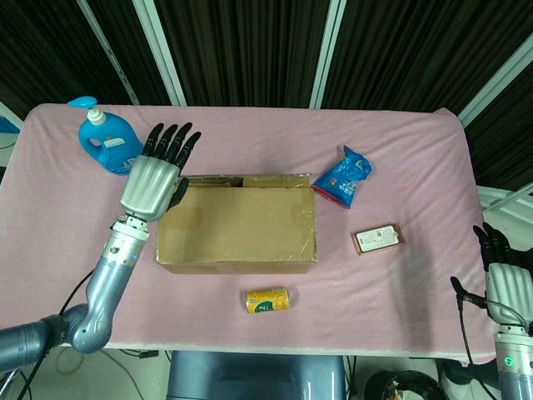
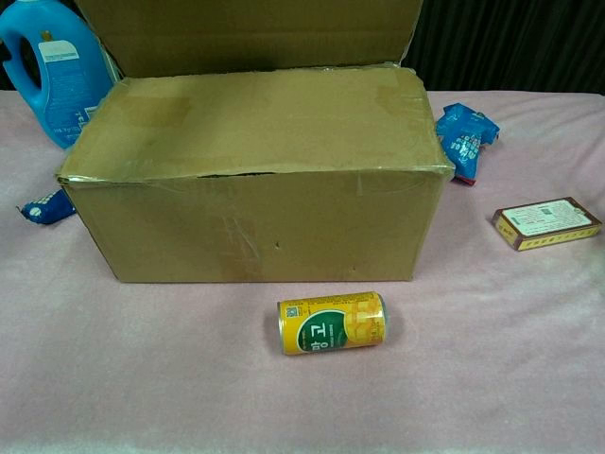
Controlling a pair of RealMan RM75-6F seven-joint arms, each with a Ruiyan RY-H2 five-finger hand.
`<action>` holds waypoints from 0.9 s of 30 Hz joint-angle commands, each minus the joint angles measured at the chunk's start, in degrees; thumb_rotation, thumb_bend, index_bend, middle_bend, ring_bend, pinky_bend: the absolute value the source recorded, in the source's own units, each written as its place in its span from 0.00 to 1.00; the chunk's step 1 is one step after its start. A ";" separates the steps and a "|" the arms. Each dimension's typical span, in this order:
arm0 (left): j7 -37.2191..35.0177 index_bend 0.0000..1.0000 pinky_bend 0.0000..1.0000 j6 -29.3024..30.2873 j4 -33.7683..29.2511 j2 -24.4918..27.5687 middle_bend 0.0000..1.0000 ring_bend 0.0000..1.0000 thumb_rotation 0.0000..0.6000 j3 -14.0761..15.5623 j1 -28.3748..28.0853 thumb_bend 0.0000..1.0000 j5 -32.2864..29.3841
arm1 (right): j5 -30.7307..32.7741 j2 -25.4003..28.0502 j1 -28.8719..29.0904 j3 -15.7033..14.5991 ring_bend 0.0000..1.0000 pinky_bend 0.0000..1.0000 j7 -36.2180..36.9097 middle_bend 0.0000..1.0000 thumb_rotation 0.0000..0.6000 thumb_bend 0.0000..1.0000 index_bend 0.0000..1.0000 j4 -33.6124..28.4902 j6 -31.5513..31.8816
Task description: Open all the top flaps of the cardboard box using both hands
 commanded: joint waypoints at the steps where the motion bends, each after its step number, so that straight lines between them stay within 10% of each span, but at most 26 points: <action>1: 0.94 0.00 0.00 -1.68 4.56 0.39 0.00 0.00 1.00 -2.09 -3.18 0.43 -2.74 | 0.35 0.04 0.01 0.17 0.00 0.21 0.23 0.00 1.00 0.31 0.00 -0.13 -0.16; 14: -1.83 0.00 0.00 -6.46 25.53 -5.19 0.00 0.00 1.00 -3.10 -12.20 0.42 -8.97 | 1.68 0.25 0.10 0.63 0.00 0.21 0.60 0.00 1.00 0.31 0.00 -0.26 -0.92; 27: -11.29 0.00 0.00 0.44 8.03 5.05 0.00 0.00 1.00 3.90 -1.34 0.31 -0.45 | 5.21 3.39 0.68 1.66 0.00 0.21 -1.82 0.00 1.00 0.31 0.00 -4.15 -3.54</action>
